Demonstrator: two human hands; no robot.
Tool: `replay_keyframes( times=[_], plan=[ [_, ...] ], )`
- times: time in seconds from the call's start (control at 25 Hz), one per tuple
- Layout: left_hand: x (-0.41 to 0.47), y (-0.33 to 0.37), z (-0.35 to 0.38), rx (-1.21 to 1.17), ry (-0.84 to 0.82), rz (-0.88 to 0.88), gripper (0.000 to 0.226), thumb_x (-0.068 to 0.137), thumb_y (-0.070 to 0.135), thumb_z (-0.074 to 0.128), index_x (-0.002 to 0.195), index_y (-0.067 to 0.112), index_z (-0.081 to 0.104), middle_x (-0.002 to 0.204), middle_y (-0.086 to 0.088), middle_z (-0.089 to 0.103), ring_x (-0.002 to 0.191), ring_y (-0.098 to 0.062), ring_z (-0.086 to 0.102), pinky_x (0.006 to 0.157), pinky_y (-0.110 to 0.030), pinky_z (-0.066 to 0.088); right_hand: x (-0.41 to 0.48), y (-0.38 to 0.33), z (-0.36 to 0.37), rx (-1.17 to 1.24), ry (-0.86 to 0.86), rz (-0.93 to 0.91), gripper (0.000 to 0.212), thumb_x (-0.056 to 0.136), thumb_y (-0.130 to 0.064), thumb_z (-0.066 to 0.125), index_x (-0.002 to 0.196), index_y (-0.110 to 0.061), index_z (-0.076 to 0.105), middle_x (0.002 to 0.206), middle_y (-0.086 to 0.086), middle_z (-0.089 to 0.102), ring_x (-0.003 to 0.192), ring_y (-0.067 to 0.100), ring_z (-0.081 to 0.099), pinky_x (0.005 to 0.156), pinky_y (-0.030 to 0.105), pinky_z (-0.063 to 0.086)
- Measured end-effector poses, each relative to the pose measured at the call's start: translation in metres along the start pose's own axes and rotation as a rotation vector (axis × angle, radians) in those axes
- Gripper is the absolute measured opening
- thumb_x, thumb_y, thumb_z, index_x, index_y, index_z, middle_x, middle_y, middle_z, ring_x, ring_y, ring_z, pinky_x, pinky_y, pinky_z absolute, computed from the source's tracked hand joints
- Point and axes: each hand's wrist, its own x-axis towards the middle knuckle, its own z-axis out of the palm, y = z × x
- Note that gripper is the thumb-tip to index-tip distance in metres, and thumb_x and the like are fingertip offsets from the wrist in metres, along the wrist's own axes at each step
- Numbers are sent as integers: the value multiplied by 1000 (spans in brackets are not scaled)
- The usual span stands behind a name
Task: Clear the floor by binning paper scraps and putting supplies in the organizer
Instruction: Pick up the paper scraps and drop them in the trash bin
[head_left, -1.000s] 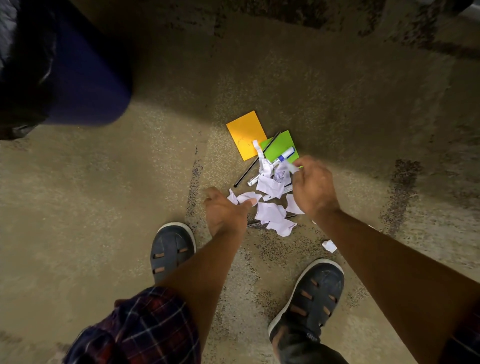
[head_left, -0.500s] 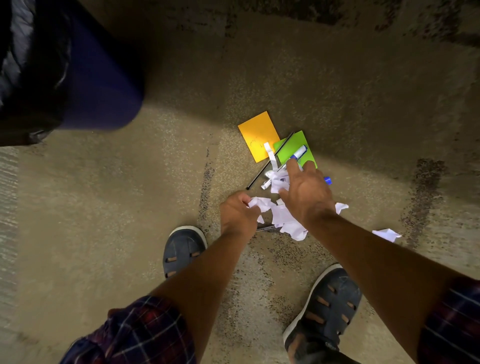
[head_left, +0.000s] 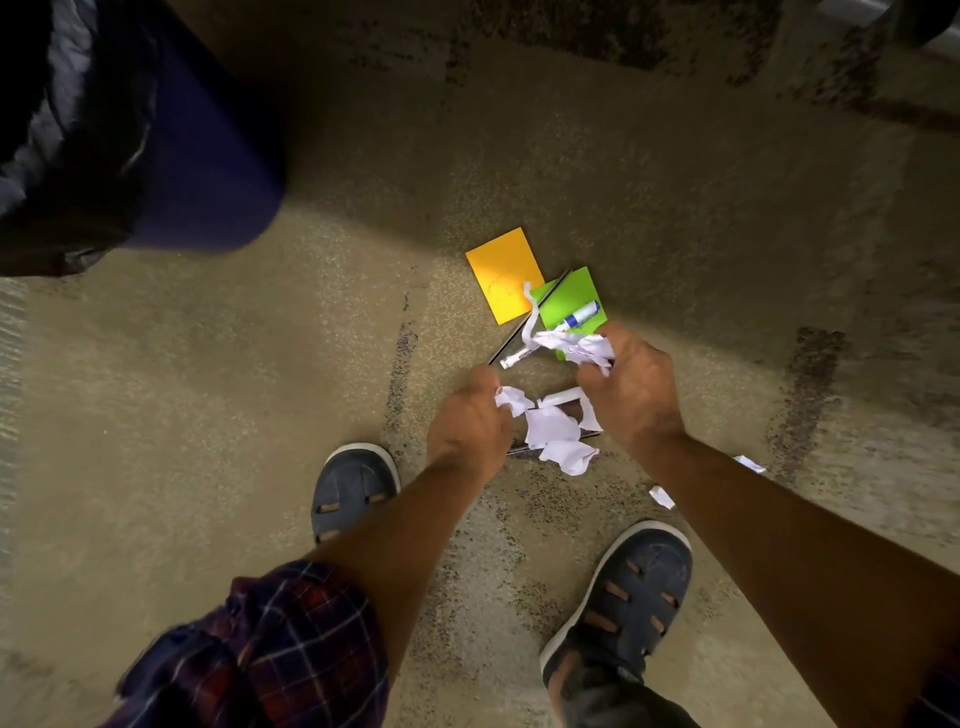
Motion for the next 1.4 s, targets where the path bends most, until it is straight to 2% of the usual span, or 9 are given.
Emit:
replay_keyframes(
  times=[0.16,0.28,0.52,0.6,0.72,0.84,0.96,1.08,1.4],
  plan=[
    [13,-4,9,285,-22,160,33,96,32,65,123,25,48,105,-7,74,93,-32,73,71,-38,54,0,7,-21,128,62,53,14,81,-19,68,86,-24,57,64,-12,58,60,1,54,52,4,33],
    [15,-9,10,400,-19,296,23,95,20,60,116,25,55,104,-5,74,90,-29,72,68,-34,51,-1,7,-28,223,54,146,15,78,-23,72,89,-25,62,67,-13,63,57,2,56,52,8,38],
    [-11,-14,-35,-222,-64,-89,16,97,29,55,100,16,63,82,-3,64,64,-14,54,52,-19,40,-24,-39,-44,817,-59,425,26,82,0,75,94,-22,68,74,-3,73,63,17,68,50,28,49],
    [-23,-8,-65,-313,-41,-101,19,98,30,50,87,16,57,76,-4,62,65,-18,55,52,-27,43,-31,-66,-51,913,-84,492,24,85,1,72,104,-14,67,84,7,72,73,26,69,62,34,50],
    [-37,8,-130,-672,-47,-101,24,96,34,46,81,17,57,72,-7,66,60,-16,56,54,-30,44,-39,-121,-65,1032,-99,534,34,88,1,70,121,-4,61,95,14,69,75,28,69,56,29,49],
    [-43,18,-206,-959,26,-156,22,99,24,48,83,18,61,67,-3,71,42,-10,49,38,-20,35,-45,-186,-76,1104,-138,489,28,90,-1,69,115,-10,60,94,10,68,66,22,66,57,30,46],
    [-48,21,-278,-1168,104,-220,23,99,18,47,95,12,69,78,-9,77,41,-11,45,39,-20,31,-48,-253,-81,1157,-173,411,20,89,2,68,103,-12,64,85,4,67,74,25,61,67,39,46],
    [-54,14,-340,-1353,201,-272,29,97,13,44,111,14,70,86,-12,78,45,-11,47,41,-23,33,-49,-320,-83,1155,-195,344,21,87,1,69,96,-18,66,80,1,68,73,25,59,55,31,38],
    [-29,-29,-436,-1549,337,-610,22,95,16,53,109,8,68,87,-13,67,54,-20,64,42,-27,51,-27,-456,-51,1078,-227,322,20,81,-3,72,96,-17,69,79,2,72,63,17,62,44,25,41]
  ],
)
